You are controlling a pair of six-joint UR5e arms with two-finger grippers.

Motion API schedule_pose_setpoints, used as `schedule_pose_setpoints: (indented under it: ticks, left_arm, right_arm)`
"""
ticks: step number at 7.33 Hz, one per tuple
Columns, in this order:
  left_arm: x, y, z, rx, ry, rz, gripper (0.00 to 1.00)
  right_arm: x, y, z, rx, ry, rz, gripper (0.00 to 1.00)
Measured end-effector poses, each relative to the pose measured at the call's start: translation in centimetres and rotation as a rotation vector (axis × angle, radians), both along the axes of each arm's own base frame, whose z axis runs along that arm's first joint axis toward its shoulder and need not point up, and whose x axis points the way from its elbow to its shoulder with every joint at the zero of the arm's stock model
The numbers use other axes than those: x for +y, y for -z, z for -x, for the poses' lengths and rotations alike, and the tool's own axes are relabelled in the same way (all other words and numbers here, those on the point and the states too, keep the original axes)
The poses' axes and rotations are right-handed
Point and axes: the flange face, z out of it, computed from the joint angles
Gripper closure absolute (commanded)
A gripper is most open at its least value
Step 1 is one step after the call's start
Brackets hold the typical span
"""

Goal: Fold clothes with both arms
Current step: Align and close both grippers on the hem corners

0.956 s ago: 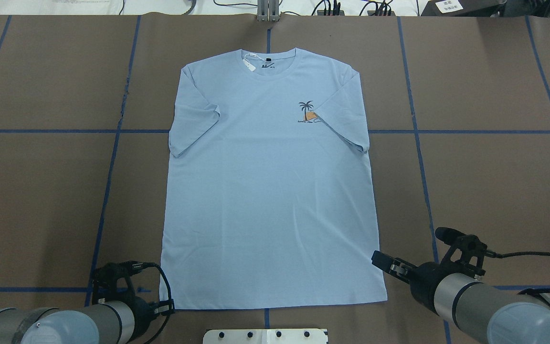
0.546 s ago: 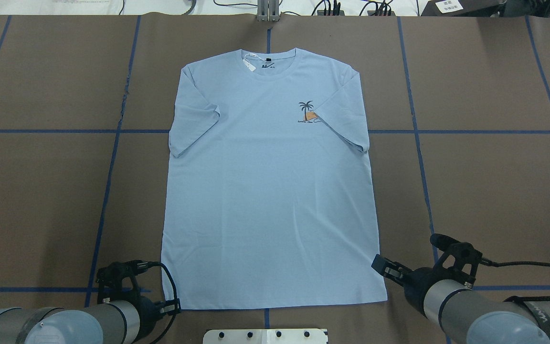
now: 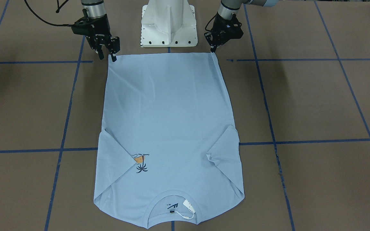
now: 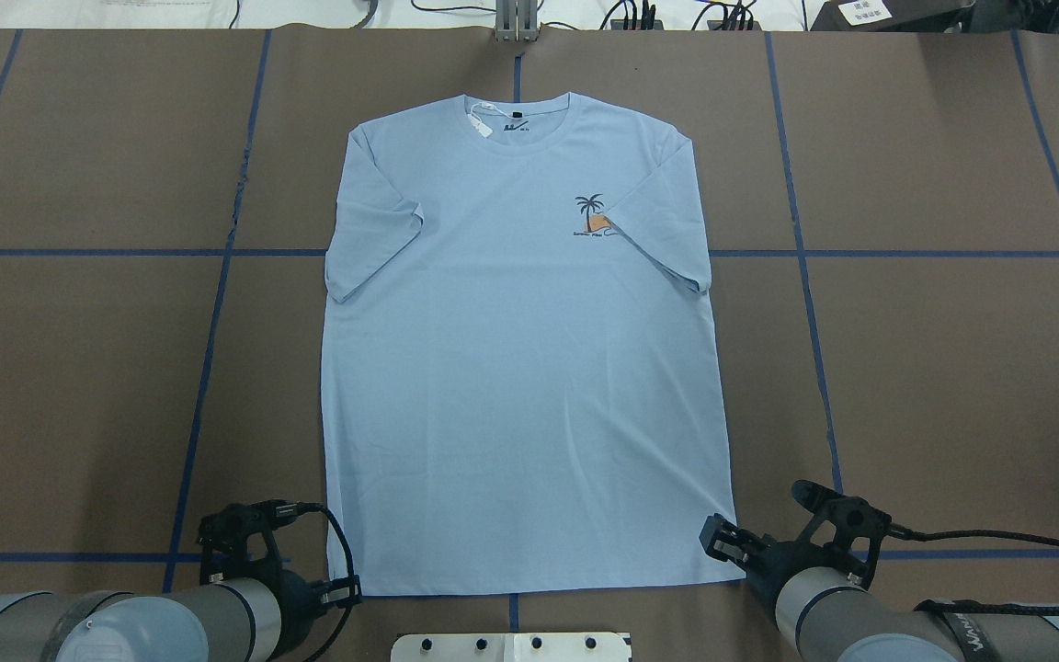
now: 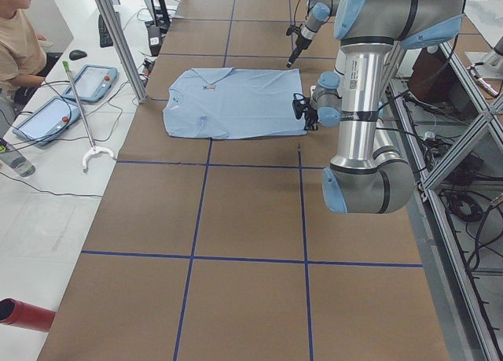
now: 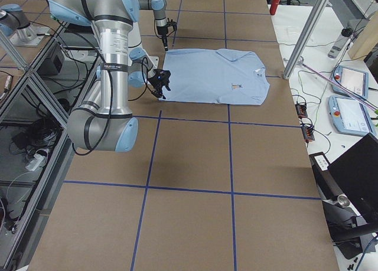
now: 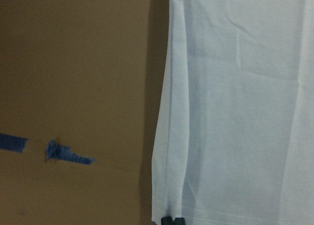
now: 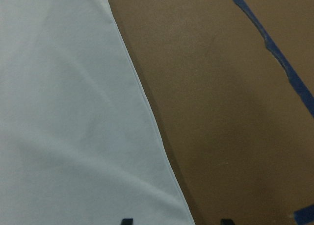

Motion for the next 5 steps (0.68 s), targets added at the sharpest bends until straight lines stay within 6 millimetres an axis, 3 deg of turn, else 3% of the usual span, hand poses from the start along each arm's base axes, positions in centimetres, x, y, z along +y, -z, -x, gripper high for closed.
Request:
schedule_pose_setpoints:
  ticks: [5]
  left_arm:
    - [0.0,0.0,0.0,0.004,0.000,0.000,1.00]
  right_arm:
    - [2.2,-0.7,1.1,0.007,0.011,-0.012,0.45]
